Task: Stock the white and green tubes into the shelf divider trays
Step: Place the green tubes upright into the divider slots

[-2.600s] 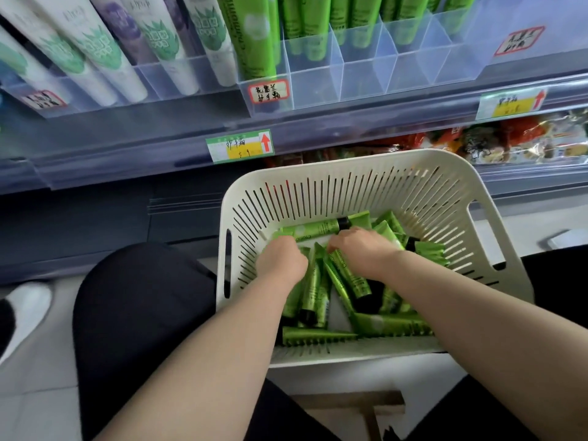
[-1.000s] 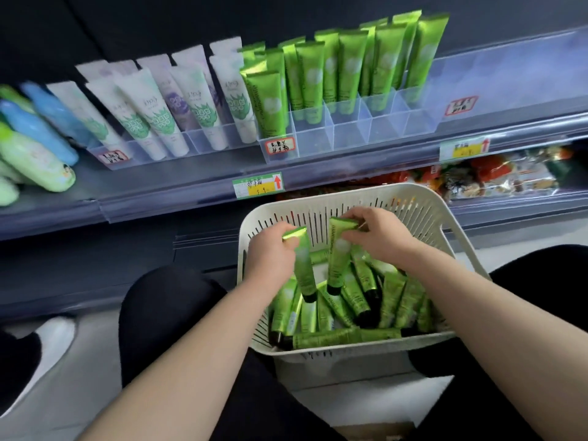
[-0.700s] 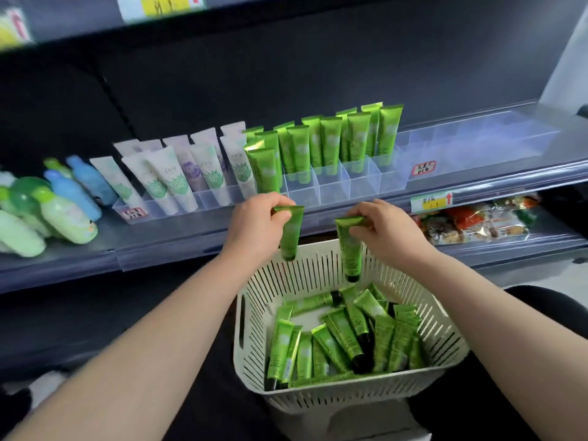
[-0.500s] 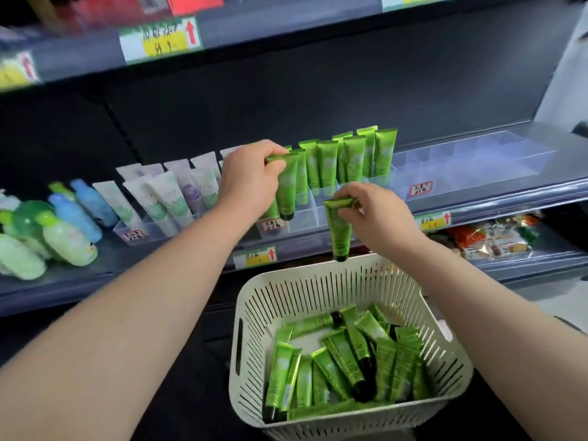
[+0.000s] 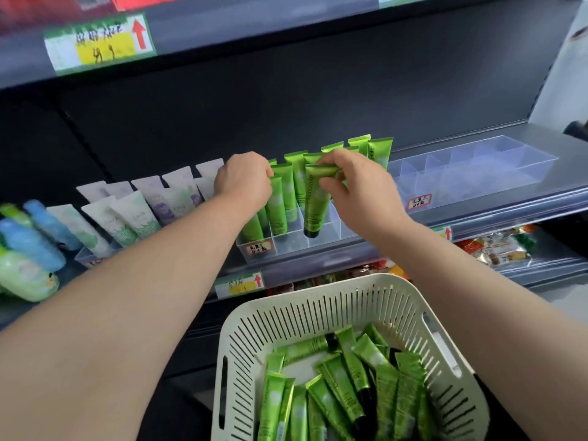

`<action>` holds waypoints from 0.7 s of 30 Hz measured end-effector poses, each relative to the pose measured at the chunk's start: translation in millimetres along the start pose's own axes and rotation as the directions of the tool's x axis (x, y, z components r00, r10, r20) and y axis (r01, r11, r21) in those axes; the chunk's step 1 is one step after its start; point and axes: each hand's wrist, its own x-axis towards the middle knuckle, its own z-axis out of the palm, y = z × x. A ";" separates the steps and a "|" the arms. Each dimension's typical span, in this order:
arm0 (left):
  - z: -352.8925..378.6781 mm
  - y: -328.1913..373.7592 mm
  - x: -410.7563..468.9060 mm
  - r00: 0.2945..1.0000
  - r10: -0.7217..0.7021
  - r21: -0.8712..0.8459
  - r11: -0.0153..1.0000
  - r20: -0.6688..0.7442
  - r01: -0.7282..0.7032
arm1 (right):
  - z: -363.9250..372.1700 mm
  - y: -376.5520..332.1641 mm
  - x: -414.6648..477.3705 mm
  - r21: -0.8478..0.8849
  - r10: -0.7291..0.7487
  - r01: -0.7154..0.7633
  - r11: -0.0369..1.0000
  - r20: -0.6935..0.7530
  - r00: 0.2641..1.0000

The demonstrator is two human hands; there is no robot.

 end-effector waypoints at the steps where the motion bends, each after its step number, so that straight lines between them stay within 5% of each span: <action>1: -1.6 -0.3 -0.1 1.000 -0.002 -0.006 1.000 -0.009 0.002 | 0.6 -2.5 4.1 0.000 -0.005 0.005 1.000 -0.007 1.000; 11: -20.2 -24.6 -40.7 0.983 0.075 -0.168 0.980 -0.169 -0.103 | 36.3 -21.2 34.3 -0.067 -0.041 0.047 0.997 0.076 0.996; 21: -16.1 -37.5 -67.2 0.988 0.103 -0.194 0.973 -0.111 -0.123 | 64.2 -13.1 38.3 -0.167 0.058 -0.018 0.986 0.235 0.970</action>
